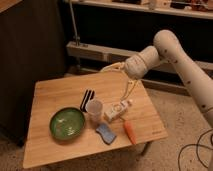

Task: Place the white sponge in the ceramic cup

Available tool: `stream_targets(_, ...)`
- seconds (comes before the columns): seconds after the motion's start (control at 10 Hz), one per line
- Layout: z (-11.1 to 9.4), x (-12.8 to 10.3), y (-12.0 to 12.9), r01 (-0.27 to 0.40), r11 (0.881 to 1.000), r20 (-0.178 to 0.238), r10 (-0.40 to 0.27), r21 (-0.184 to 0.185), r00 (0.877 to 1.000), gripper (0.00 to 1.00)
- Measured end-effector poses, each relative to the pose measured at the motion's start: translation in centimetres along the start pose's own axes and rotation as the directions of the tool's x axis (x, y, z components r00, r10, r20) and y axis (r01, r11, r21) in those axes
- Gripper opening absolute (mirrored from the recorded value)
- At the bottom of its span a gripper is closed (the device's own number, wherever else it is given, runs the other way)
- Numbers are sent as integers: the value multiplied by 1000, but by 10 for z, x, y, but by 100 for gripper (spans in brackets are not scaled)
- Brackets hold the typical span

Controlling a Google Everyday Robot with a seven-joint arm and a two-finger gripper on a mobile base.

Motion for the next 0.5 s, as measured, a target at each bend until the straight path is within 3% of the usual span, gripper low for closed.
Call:
stream_targets(0.3, 0, 0, 0, 0, 1000, 0, 0, 0, 1000, 80)
stream_targets(0.5, 0, -2, -1, 14, 1000, -21, -14, -14, 1000, 80)
